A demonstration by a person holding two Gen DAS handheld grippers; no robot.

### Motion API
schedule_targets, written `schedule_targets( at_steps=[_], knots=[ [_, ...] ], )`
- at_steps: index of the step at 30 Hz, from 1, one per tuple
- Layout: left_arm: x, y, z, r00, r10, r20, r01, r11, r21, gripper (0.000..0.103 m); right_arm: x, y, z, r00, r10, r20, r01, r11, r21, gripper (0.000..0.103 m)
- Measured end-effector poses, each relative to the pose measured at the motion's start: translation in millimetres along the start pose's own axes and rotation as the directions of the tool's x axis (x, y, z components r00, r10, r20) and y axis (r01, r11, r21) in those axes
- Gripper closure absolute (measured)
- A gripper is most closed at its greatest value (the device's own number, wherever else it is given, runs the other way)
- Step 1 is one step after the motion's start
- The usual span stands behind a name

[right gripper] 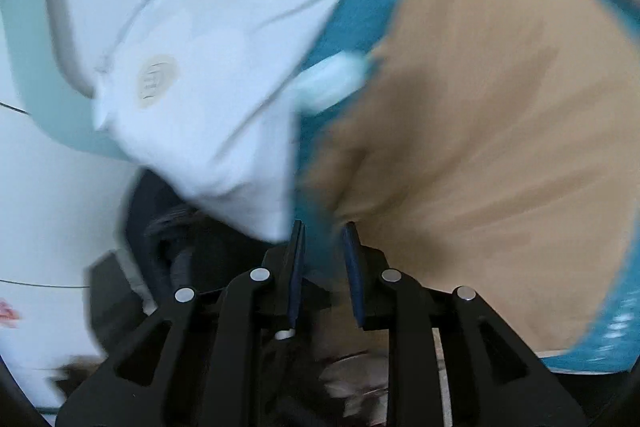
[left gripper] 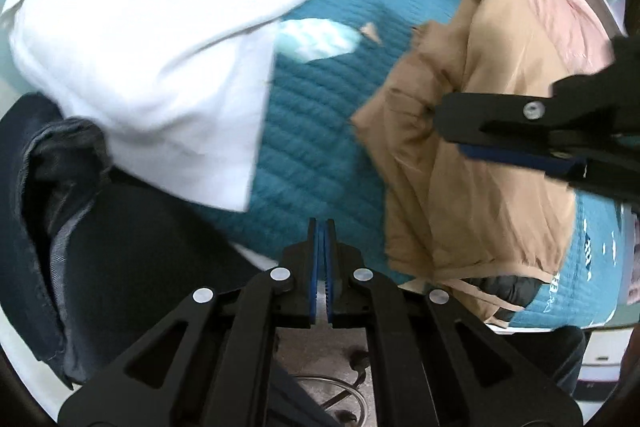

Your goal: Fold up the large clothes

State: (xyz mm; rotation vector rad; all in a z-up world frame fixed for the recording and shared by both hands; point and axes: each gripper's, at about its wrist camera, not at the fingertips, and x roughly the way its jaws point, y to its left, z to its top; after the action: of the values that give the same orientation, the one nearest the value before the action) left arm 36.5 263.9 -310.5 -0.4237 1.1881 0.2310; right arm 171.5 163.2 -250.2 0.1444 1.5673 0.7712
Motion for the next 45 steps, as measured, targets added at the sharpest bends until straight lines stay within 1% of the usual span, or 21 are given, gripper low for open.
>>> schedule_targets(
  at_steps=[1,2,3,4,5,9,11,14,15,20,23,25,27,29,31,34,36,38,41,43,45],
  knots=[
    [-2.3,2.7,-1.5,1.000,0.014,0.005,-0.014,1.000,0.000,0.100,0.7,2.3,-0.3,0.998,0.056,-0.016,-0.056,0.998,0.008,0.083],
    [-0.7,7.6,1.3,1.000,0.022,0.005,-0.022,1.000,-0.002,0.100,-0.6,6.0,-1.1,0.998,0.067,-0.012,-0.067,0.998,-0.001,0.079],
    [-2.3,10.1,1.1,1.000,0.018,0.002,-0.018,1.000,-0.008,0.100,-3.7,11.3,-2.0,0.999,0.042,0.005,-0.041,0.999,-0.023,0.074],
    [-4.3,11.2,1.0,1.000,0.014,0.001,-0.014,1.000,-0.015,0.100,-9.5,16.2,-3.8,0.999,-0.007,0.031,0.009,0.999,-0.053,0.063],
    [-7.5,11.1,1.7,1.000,0.010,0.007,-0.010,1.000,-0.016,0.100,-16.9,17.8,-5.8,0.998,-0.034,0.057,0.037,0.997,-0.065,0.060],
    [-23.1,-11.3,7.2,0.999,-0.008,0.047,0.007,0.999,0.036,0.100,-47.2,8.6,-12.8,0.989,-0.052,0.140,0.060,0.997,-0.050,0.060],
    [-27.0,-29.5,14.6,0.998,-0.036,0.059,0.032,0.997,0.071,0.100,-65.3,-0.8,-16.4,0.976,-0.090,0.199,0.097,0.995,-0.025,0.055],
    [-32.9,-63.6,23.7,0.994,-0.073,0.082,0.060,0.986,0.155,0.100,-94.8,-23.5,-26.9,0.935,-0.206,0.290,0.202,0.978,0.044,0.044],
    [-34.8,-75.9,26.2,0.993,-0.078,0.094,0.059,0.981,0.185,0.100,-101.3,-32.4,-30.3,0.918,-0.247,0.310,0.236,0.969,0.073,0.044],
    [-31.8,-129.5,40.1,0.987,-0.118,0.111,0.079,0.948,0.308,0.100,-123.6,-77.3,-45.3,0.884,-0.334,0.328,0.283,0.939,0.194,0.043],
    [-21.4,-153.0,42.8,0.988,-0.105,0.111,0.057,0.928,0.369,0.100,-128.0,-96.5,-55.7,0.858,-0.396,0.326,0.337,0.914,0.224,0.043],
    [-7.8,-158.8,42.5,0.992,-0.084,0.090,0.043,0.922,0.385,0.100,-127.5,-107.3,-62.2,0.852,-0.417,0.317,0.356,0.905,0.232,0.044],
    [14.7,-159.3,41.3,0.998,-0.034,0.060,0.007,0.919,0.393,0.100,-122.0,-115.0,-64.9,0.855,-0.422,0.303,0.359,0.901,0.243,0.046],
    [35.3,-151.9,39.2,1.000,0.003,0.029,-0.014,0.925,0.380,0.101,-109.4,-128.9,-67.8,0.866,-0.426,0.262,0.358,0.894,0.270,0.075],
    [52.8,-142.8,37.6,0.999,0.033,0.003,-0.032,0.932,0.360,0.101,-90.7,-142.9,-67.9,0.893,-0.408,0.191,0.351,0.895,0.274,0.089],
    [64.5,-132.9,35.8,0.999,0.037,-0.001,-0.035,0.934,0.356,0.101,-62.3,-160.3,-66.0,0.915,-0.380,0.136,0.329,0.897,0.295,0.092],
    [74.2,-129.5,35.8,0.999,0.030,-0.011,-0.024,0.935,0.355,0.101,-39.1,-174.4,-63.4,0.917,-0.386,0.096,0.343,0.889,0.303,0.093],
    [80.0,-128.3,37.0,1.000,0.025,-0.004,-0.022,0.936,0.352,0.101,-25.8,-181.1,-60.8,0.914,-0.392,0.102,0.346,0.887,0.307,0.094],
    [78.6,-126.7,36.6,1.000,0.013,0.001,-0.013,0.938,0.346,0.101,-28.6,-176.6,-58.4,0.908,-0.408,0.097,0.364,0.881,0.301,0.093],
    [70.4,-123.9,36.5,1.000,0.004,-0.011,0.000,0.937,0.348,0.101,-37.4,-173.0,-60.0,0.913,-0.397,0.094,0.355,0.887,0.294,0.092],
    [55.5,-119.3,42.6,0.999,-0.028,-0.032,0.037,0.945,0.325,0.100,-52.9,-171.8,-63.8,0.927,-0.358,0.114,0.310,0.899,0.308,0.091]
  ],
)
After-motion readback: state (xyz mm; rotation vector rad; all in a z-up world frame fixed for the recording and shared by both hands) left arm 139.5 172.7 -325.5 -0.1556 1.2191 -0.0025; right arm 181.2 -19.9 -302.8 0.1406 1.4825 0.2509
